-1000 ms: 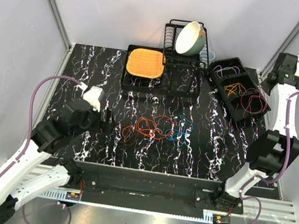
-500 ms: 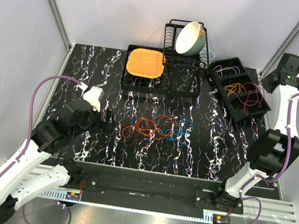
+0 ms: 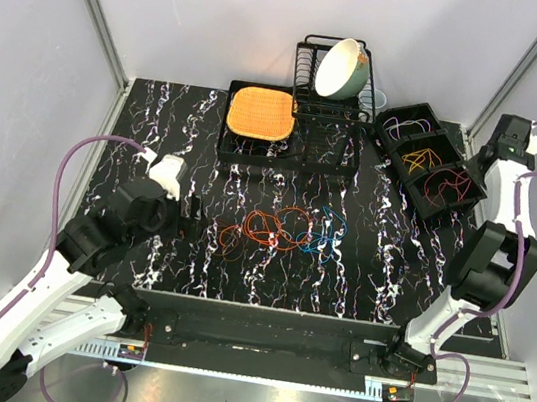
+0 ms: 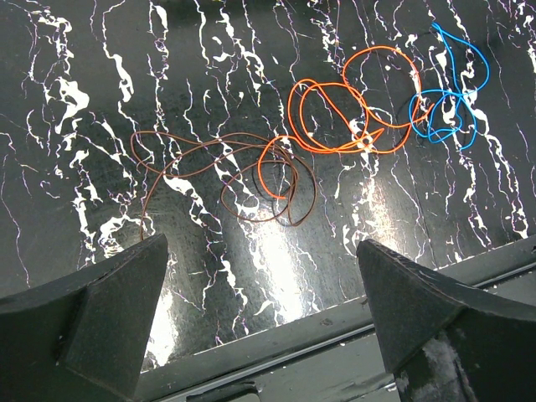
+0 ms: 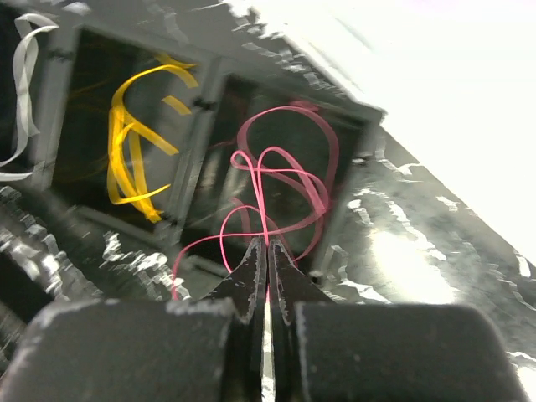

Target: Untangle the cables

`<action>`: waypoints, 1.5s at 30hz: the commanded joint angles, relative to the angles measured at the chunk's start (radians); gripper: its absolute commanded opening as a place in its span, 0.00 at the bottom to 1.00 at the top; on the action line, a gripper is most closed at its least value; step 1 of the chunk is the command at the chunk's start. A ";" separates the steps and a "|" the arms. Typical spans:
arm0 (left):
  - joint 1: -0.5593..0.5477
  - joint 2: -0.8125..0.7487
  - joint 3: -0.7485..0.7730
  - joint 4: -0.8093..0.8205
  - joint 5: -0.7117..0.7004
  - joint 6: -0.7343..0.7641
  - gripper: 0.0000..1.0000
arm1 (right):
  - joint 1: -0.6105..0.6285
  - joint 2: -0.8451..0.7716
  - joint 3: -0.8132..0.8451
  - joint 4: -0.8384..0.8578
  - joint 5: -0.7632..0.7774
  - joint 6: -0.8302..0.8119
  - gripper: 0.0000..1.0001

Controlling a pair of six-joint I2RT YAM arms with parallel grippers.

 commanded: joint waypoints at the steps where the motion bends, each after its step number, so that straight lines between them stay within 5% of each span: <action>1: -0.005 -0.007 -0.007 0.052 -0.022 0.011 0.99 | -0.016 -0.001 -0.017 0.062 0.110 0.011 0.00; 31: -0.003 0.019 -0.008 0.052 -0.026 0.009 0.99 | -0.018 0.249 0.112 0.031 0.030 -0.010 0.00; 42: -0.005 0.019 -0.008 0.052 -0.027 0.009 0.99 | -0.016 0.167 0.170 -0.067 0.102 -0.020 0.57; 45: -0.003 0.016 -0.008 0.052 -0.027 0.009 0.99 | -0.016 0.131 0.154 -0.075 0.085 -0.014 0.65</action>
